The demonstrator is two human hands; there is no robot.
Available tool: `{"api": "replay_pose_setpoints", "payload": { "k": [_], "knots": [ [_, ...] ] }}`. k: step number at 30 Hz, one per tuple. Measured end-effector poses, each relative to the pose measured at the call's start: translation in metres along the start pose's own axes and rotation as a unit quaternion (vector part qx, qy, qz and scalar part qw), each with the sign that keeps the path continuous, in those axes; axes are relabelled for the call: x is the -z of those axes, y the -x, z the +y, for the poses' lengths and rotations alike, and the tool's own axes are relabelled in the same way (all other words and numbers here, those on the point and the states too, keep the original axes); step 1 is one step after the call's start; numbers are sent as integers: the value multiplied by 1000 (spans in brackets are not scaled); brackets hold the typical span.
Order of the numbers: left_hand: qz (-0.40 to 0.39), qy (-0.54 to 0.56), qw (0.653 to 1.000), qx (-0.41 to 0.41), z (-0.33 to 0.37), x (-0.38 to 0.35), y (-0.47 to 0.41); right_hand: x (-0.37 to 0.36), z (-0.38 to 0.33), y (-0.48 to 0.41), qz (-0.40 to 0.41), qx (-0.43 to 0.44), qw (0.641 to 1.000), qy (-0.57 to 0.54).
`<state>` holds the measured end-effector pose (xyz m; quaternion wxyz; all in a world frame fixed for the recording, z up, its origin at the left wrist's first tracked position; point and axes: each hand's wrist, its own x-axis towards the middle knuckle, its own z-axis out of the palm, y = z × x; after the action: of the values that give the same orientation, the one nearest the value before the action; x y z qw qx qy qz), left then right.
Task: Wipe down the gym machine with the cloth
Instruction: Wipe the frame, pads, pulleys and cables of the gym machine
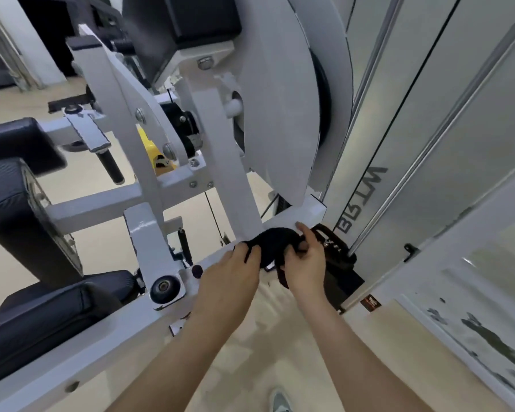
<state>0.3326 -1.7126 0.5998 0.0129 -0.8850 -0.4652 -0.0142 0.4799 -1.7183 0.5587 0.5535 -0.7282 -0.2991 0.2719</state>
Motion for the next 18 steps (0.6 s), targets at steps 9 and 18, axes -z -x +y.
{"api": "replay_pose_setpoints", "payload": {
  "k": [9,18],
  "knots": [
    [30,-48,998,-36,46,-18,-19,3,-8,-21,4,-145,955,-260],
    [15,-46,999,2,109,-36,-116,39,11,-120,-10,-18,999,-39]
  ]
}}
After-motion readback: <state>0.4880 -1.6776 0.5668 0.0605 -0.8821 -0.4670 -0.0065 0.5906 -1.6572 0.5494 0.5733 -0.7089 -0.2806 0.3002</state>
